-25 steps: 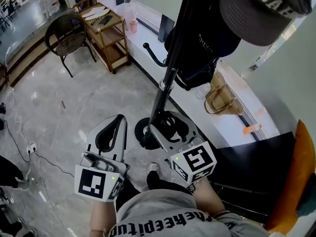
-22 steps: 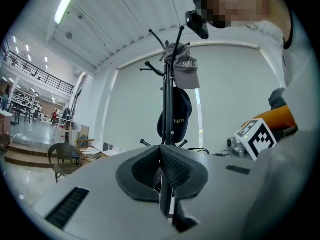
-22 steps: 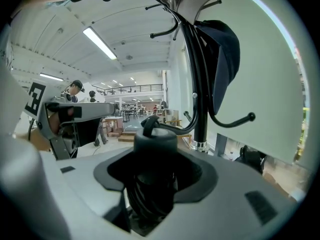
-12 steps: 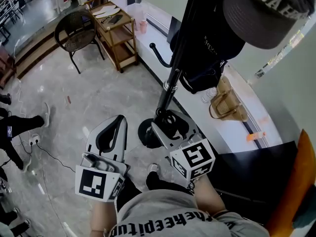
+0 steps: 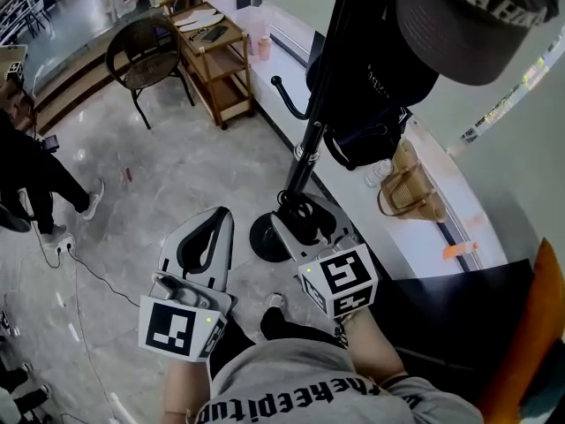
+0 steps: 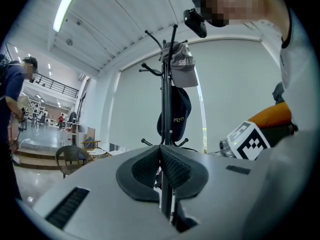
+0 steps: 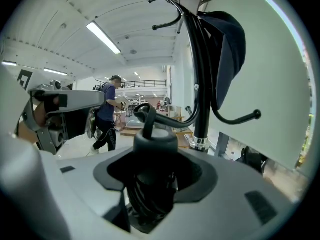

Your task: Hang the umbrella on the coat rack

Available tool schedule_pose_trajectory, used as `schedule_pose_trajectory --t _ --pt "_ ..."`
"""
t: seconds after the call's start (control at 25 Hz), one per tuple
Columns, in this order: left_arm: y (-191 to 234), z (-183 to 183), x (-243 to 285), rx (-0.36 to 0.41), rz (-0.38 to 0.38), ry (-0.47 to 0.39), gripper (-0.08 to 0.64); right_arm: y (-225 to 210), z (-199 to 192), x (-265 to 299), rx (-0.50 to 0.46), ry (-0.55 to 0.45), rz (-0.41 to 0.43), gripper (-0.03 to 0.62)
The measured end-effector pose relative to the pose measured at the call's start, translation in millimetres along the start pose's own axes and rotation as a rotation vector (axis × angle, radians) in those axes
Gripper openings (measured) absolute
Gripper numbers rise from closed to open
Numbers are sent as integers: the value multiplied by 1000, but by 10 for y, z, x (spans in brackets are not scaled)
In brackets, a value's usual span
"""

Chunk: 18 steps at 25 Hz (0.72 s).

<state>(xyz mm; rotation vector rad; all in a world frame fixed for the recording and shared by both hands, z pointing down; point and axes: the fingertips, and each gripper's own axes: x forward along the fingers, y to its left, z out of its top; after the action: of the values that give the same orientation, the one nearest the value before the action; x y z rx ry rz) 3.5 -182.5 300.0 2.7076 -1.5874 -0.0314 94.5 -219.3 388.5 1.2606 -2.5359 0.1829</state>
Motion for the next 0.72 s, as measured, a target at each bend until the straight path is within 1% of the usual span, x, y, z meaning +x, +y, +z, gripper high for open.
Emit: schedule_pose_trajectory --t 0.2,0.48,0.72 --pt "-86 -1 13 -7 -11 -4 15 -43 -35 11 -8 13 -7 229" --pt "-171 -32 83 -5 -19 4 15 -26 -10 64 -48 20 3 230" --pt "-236 -115 195 -8 -40 21 15 -61 -36 82 -39 28 8 230"
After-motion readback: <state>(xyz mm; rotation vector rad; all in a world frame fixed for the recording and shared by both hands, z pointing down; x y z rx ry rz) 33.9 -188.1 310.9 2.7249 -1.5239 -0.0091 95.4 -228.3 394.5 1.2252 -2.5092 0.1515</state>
